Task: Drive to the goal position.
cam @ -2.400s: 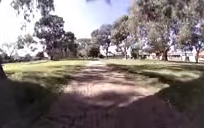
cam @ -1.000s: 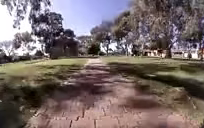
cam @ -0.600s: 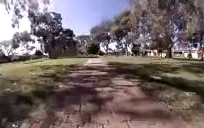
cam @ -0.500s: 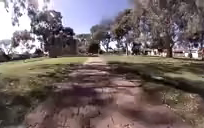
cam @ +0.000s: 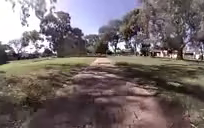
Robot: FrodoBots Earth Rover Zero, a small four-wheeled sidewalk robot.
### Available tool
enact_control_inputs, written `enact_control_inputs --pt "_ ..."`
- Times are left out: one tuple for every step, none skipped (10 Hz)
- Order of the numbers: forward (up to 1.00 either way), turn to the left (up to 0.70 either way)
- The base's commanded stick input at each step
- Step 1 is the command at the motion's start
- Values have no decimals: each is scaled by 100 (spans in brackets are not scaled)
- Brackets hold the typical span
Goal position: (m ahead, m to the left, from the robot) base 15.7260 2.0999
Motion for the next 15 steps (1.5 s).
enact_control_inputs --pt "70 0" --pt "70 0" --pt "70 0" --pt "70 0" --pt "70 0" --pt "70 0" --pt "70 0" --pt "70 0" --pt "70 0" --pt "70 16" --pt "70 23" --pt "70 30" --pt "70 0" --pt "70 0" --pt "70 0"
